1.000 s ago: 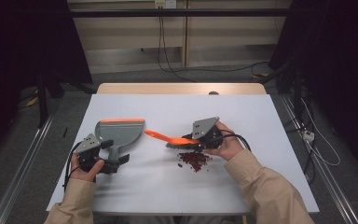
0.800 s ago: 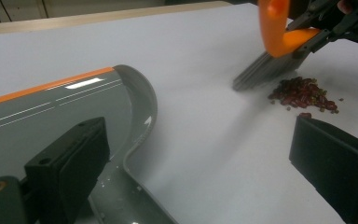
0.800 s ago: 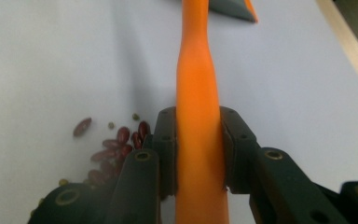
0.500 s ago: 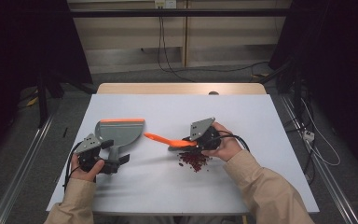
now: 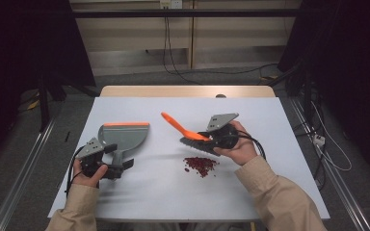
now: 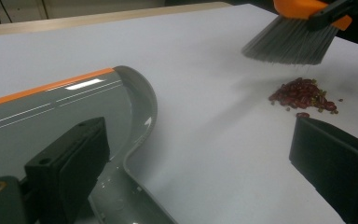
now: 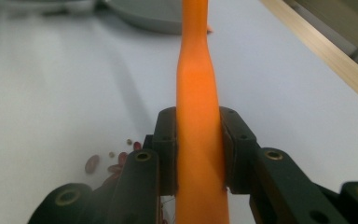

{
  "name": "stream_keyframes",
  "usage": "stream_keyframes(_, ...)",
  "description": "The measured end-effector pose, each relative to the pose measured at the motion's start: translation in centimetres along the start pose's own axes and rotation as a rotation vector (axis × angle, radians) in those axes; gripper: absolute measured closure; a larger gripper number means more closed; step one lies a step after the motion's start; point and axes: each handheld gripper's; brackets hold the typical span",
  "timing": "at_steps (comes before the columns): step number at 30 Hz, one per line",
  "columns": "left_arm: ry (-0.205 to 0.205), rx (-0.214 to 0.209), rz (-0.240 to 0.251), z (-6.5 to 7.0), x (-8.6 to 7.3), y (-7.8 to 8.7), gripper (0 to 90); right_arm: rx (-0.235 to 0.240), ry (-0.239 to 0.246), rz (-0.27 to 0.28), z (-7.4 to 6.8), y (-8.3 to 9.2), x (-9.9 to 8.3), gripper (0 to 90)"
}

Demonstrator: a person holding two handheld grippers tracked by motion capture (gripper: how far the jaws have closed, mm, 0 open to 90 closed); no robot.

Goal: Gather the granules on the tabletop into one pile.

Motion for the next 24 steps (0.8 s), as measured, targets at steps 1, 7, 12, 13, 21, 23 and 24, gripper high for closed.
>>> stream_keyframes(1, 0.000, 0.000, -0.001, 0.0, 0.0, 0.0, 4.7, -0.026, -0.041, -0.001, 0.1, 0.3, -0.2, 71.6)
stream_keyframes(7, 0.002, 0.001, 0.002, 0.0, 0.0, 0.0, 4.7, -0.178, -0.258, -0.013, 0.2, 1.6, -1.6, 71.6)
stream_keyframes(12, 0.004, -0.001, 0.004, 0.0, 0.0, 0.1, 4.7, -0.251, -0.399, -0.008, 0.0, 2.1, -2.4, 71.6)
stream_keyframes(13, 0.004, -0.001, 0.004, 0.0, 0.0, 0.1, 4.7, -0.264, -0.412, -0.004, -0.1, 2.2, -2.6, 71.6)
stream_keyframes(21, 0.008, -0.011, 0.007, 0.0, 0.0, 0.0, 4.7, -0.309, -0.516, -0.008, -0.5, 2.7, -3.3, 71.6)
stream_keyframes(23, 0.008, -0.013, 0.005, 0.0, 0.0, 0.0, 4.7, -0.325, -0.517, -0.013, -0.7, 2.9, -3.5, 71.6)
stream_keyframes(24, 0.009, -0.017, 0.009, 0.0, 0.0, 0.0, 4.7, -0.341, -0.534, -0.015, -0.8, 3.0, -3.6, 71.6)
Point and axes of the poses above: each handheld gripper's, and its own axes: y roughly backward along the jaws, x roughly out of its top, z roughly to its right, and after that the axes turned 1 degree about x, right-handed
